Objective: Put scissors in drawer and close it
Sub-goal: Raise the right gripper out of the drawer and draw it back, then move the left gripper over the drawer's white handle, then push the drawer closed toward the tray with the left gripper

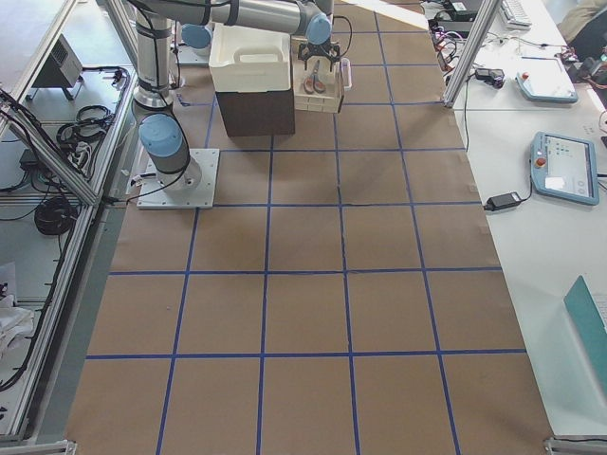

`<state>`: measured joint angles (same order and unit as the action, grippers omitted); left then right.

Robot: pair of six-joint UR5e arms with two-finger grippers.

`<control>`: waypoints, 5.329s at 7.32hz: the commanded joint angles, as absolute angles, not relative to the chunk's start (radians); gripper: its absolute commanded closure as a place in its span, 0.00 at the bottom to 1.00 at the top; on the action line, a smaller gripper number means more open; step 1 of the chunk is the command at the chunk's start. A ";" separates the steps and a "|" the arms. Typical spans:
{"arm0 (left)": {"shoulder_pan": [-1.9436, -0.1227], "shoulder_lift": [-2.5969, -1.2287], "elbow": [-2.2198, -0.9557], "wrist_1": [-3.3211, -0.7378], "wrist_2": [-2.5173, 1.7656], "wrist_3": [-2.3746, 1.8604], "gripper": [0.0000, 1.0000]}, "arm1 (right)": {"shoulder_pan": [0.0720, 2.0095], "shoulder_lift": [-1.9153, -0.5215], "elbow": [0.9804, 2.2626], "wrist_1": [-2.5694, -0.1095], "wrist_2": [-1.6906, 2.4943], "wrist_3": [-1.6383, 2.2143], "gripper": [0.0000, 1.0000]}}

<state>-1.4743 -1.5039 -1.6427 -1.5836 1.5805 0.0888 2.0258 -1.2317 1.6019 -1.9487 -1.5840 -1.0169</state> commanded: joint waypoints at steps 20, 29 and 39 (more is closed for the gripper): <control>-1.796 -2.118 -1.411 -1.134 1.540 -0.598 0.00 | 1.628 -1.628 1.531 -1.525 -1.608 0.052 0.00; -1.802 -2.118 -1.408 -1.331 1.529 -0.586 0.00 | 1.628 -1.629 1.531 -1.526 -1.601 0.049 0.00; -1.844 -2.062 -1.410 -1.597 1.508 -0.586 0.00 | 1.628 -1.628 1.534 -1.526 -1.600 0.049 0.00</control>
<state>-1.8302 -2.0708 -1.4098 -1.5582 1.5038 -0.5860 1.6275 -1.6285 1.5334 -1.5263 -1.6000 0.0491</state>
